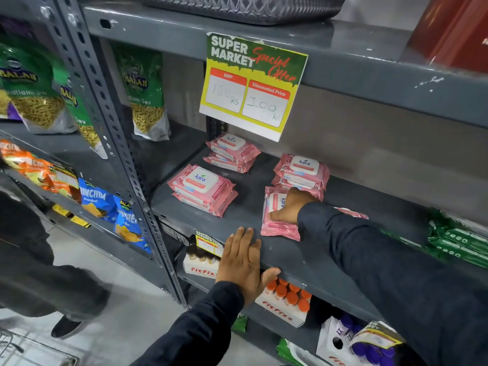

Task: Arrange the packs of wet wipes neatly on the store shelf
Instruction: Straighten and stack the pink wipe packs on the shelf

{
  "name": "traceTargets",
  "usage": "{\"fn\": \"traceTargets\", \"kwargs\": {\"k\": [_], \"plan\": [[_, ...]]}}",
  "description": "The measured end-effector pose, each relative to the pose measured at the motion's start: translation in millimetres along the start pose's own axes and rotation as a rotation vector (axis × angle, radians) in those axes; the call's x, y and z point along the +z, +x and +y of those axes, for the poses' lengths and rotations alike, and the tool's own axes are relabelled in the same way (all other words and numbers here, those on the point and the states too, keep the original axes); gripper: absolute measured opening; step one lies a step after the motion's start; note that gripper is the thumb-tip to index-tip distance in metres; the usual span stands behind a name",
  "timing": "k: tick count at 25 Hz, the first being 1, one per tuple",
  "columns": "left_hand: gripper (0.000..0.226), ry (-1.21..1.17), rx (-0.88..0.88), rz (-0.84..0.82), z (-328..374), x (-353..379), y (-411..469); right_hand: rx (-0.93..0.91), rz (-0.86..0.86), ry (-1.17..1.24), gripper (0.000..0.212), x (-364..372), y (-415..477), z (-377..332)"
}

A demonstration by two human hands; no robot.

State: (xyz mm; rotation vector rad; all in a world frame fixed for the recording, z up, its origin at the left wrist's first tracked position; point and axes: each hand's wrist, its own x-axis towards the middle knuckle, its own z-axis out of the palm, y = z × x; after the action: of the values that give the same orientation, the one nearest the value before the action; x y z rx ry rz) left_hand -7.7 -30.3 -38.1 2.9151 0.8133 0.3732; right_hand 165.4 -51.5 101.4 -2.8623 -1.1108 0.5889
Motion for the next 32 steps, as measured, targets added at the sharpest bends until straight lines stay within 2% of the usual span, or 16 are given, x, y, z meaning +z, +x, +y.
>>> {"fn": "traceTargets", "kwargs": {"k": [4,10,14,18,20,24,26,28,30,32], "plan": [[0.081,-0.005,0.005,0.012,0,-2,-1,-0.078,-0.060,-0.036,0.069,0,-3,0],[0.080,0.013,0.005,0.007,1,-3,-1,-0.292,-0.107,-0.121,0.064,-2,-10,12],[0.080,0.018,-0.001,0.011,2,-3,-1,-0.293,-0.056,-0.071,0.070,6,-7,18],[0.082,0.006,-0.007,0.002,3,-4,-1,-0.213,-0.042,0.008,0.063,10,-6,15],[0.082,0.013,-0.002,0.001,2,-4,-1,-0.194,-0.045,-0.029,0.058,15,-10,11],[0.080,0.031,0.004,0.013,1,-3,-1,-0.231,0.012,-0.153,0.065,22,-11,10],[0.080,0.029,0.005,0.011,1,-3,-1,-0.249,-0.026,-0.143,0.072,20,-12,13],[0.081,0.022,0.011,0.005,0,-2,-1,-0.277,-0.053,-0.013,0.075,15,-13,18],[0.081,0.016,0.012,0.004,0,-2,0,-0.264,0.042,0.164,0.077,2,-9,32],[0.082,0.016,0.005,0.012,0,-2,0,-0.163,0.156,0.161,0.077,-15,-2,59]]}}
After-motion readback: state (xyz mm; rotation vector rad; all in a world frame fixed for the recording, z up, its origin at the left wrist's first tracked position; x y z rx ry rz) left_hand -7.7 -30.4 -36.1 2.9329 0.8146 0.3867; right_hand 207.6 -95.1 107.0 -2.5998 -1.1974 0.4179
